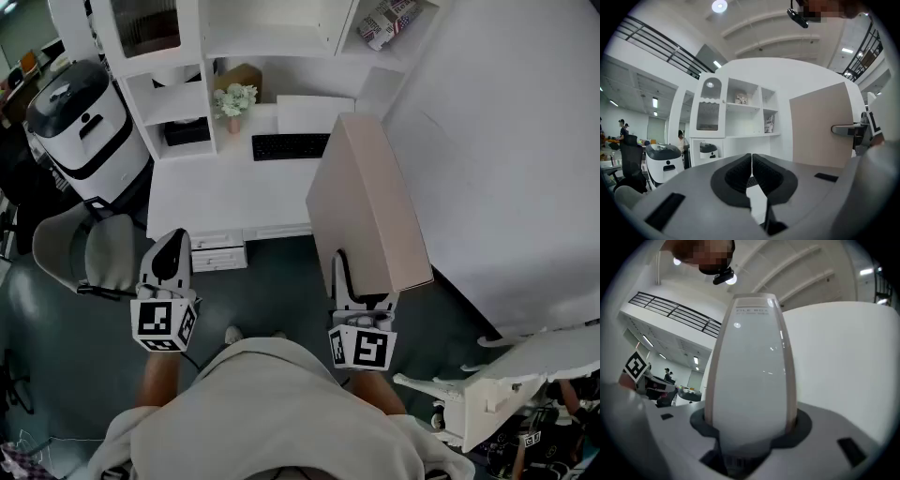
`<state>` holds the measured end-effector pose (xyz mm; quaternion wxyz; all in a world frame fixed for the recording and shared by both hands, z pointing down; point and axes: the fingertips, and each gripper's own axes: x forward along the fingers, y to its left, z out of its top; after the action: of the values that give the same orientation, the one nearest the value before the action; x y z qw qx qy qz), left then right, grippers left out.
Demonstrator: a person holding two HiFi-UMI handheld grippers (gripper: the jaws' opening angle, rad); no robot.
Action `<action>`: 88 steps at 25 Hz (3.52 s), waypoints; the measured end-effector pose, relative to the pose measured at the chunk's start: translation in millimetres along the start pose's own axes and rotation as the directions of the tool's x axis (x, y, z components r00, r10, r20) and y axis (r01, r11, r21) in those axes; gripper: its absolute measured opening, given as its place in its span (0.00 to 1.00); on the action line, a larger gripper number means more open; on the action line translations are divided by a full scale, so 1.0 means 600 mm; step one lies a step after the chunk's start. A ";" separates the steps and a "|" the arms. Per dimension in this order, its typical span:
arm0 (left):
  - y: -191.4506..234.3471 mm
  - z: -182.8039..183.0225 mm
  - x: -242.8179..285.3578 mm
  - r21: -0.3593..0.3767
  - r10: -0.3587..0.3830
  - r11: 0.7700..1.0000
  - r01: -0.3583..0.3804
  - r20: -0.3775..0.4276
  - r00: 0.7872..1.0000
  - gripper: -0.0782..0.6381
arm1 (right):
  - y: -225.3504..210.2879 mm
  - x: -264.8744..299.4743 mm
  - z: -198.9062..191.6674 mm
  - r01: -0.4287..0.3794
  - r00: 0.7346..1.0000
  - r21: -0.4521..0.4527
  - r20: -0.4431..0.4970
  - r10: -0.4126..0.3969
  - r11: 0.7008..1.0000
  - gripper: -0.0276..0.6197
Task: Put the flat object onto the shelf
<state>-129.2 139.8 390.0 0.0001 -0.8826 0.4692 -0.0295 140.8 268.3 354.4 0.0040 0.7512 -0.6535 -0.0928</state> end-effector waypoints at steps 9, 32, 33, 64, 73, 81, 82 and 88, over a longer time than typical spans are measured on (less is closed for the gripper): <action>-0.011 -0.002 0.010 0.004 0.001 1.000 -0.001 -0.003 1.000 0.12 | -0.017 0.003 -0.007 0.006 1.000 0.014 0.001 -0.006 1.000 0.46; 0.017 -0.019 0.071 0.003 0.078 0.997 -0.078 -0.006 0.997 0.12 | -0.029 0.114 -0.043 -0.074 0.997 0.015 -0.001 0.074 0.997 0.46; 0.023 -0.021 0.082 0.001 0.074 0.997 -0.074 -0.004 0.997 0.12 | -0.027 0.123 -0.045 -0.072 0.997 0.012 -0.002 0.072 0.997 0.46; 0.274 -0.014 0.449 -0.027 -0.045 0.999 0.045 0.000 0.999 0.12 | 0.048 0.531 -0.019 0.018 1.000 -0.265 0.030 -0.011 0.964 0.46; 0.322 -0.028 0.483 -0.043 -0.027 0.999 0.026 -0.014 1.000 0.12 | 0.073 0.598 0.019 0.006 0.999 -0.476 0.043 0.017 0.879 0.46; 0.328 -0.027 0.497 -0.058 0.010 0.998 -0.011 -0.008 1.000 0.12 | 0.066 0.652 0.034 -0.022 0.997 -0.647 0.037 0.061 0.762 0.46; 0.329 -0.026 0.499 -0.059 0.015 0.998 -0.015 -0.008 1.000 0.12 | 0.066 0.659 0.034 -0.028 0.997 -0.671 0.031 0.066 0.741 0.46; 0.334 -0.029 0.511 -0.069 0.044 0.997 -0.044 -0.013 0.999 0.12 | 0.078 0.702 0.030 -0.050 0.995 -0.833 0.006 0.099 0.551 0.46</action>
<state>-124.8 -225.8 417.5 -0.0327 -0.8713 0.4893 -0.0180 146.6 -150.3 286.4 0.3452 0.6294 -0.5630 -0.4096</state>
